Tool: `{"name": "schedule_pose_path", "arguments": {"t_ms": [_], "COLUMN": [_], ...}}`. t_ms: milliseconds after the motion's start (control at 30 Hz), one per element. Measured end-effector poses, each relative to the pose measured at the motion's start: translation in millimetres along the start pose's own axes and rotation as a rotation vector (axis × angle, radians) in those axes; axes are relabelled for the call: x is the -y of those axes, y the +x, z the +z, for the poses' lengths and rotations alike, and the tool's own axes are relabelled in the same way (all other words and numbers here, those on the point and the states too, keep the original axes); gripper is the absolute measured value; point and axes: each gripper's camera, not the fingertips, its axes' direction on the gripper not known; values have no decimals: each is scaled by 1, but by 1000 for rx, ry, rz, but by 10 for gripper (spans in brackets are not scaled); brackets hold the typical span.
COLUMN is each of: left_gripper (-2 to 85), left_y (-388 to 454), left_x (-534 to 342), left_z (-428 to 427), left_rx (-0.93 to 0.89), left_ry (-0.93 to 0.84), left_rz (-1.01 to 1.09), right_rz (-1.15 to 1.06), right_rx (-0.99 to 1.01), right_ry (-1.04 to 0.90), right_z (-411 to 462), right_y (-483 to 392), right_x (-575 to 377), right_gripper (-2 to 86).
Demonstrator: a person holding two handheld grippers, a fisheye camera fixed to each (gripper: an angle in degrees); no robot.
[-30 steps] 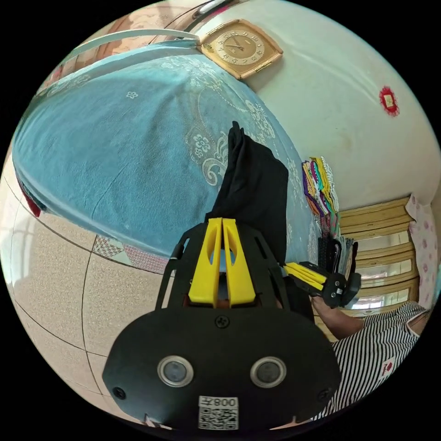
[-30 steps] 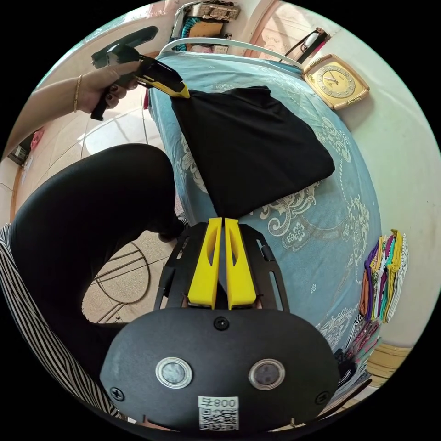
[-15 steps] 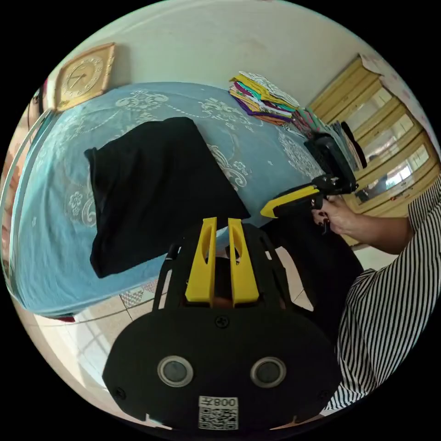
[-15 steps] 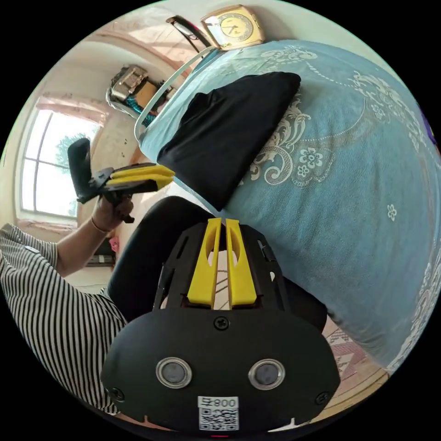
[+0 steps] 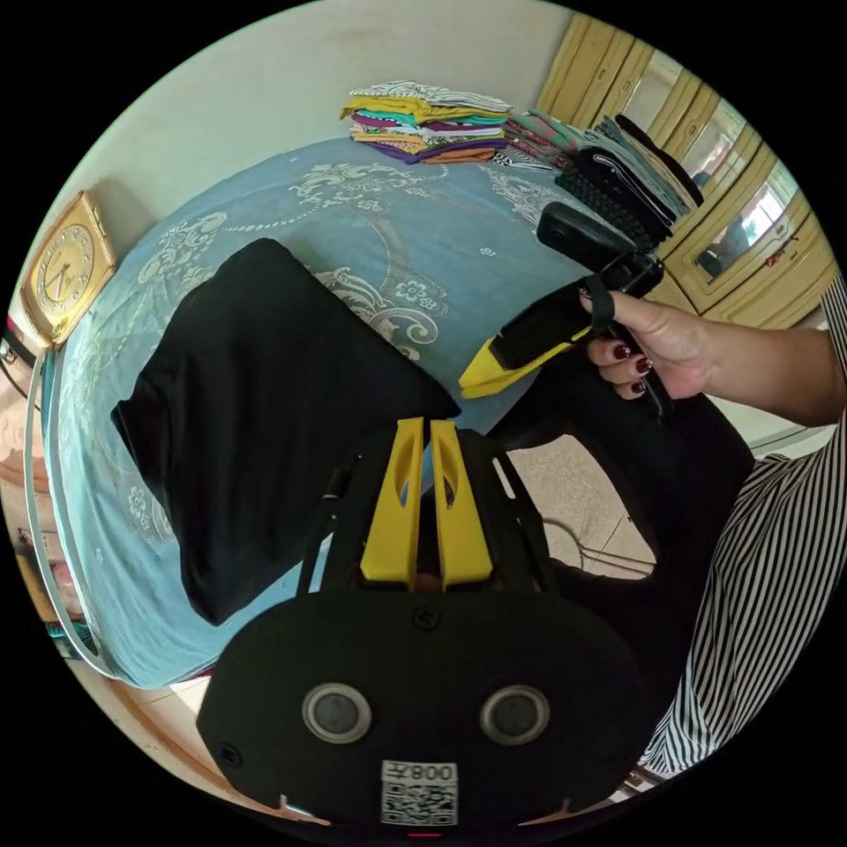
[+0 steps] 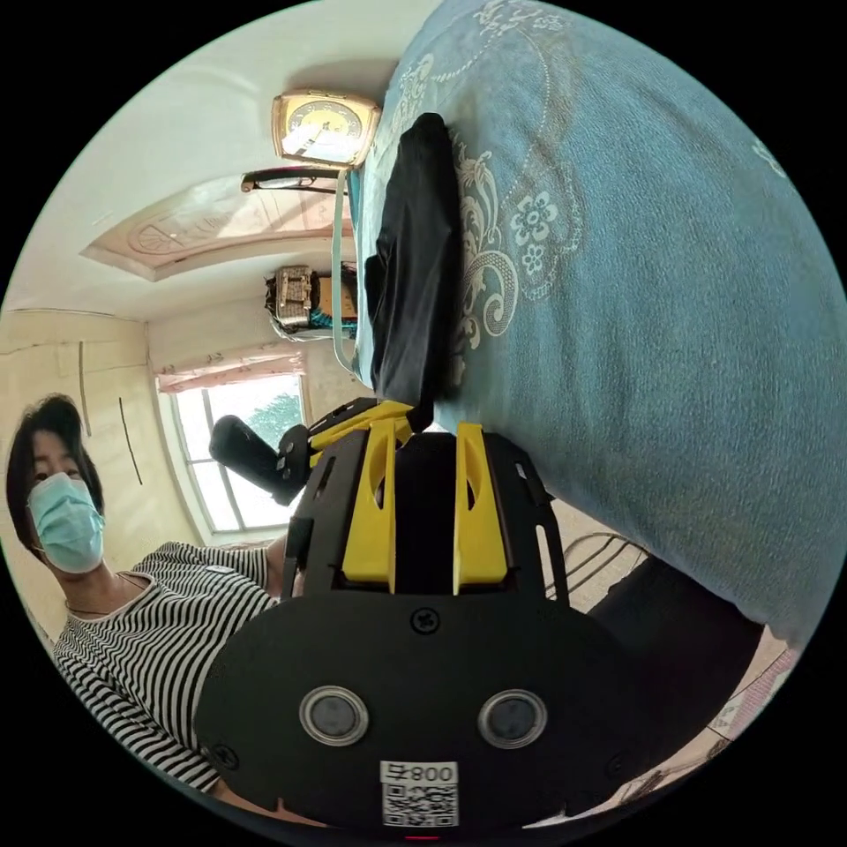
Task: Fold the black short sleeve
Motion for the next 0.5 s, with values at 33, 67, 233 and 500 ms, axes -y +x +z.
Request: {"name": "schedule_pose_path", "arguments": {"t_ms": [33, 67, 233, 500], "left_gripper": [16, 16, 18, 28], "left_y": [0, -1, -6, -75], "left_x": [-1, -4, -16, -95], "left_z": [-2, -5, -7, -38], "left_rx": [2, 8, 29, -123], "left_ry": [7, 13, 9, 124], "left_rz": [-1, -2, 12, -310], "right_rz": [19, 31, 47, 60], "right_rx": [23, 46, 126, 123], "right_ry": [9, 5, -14, -28], "right_z": [-2, -2, 7, 0], "right_y": [10, 20, 46, 77], "right_x": [4, 9, 25, 35], "right_gripper": [106, 106, 88, 25]}}
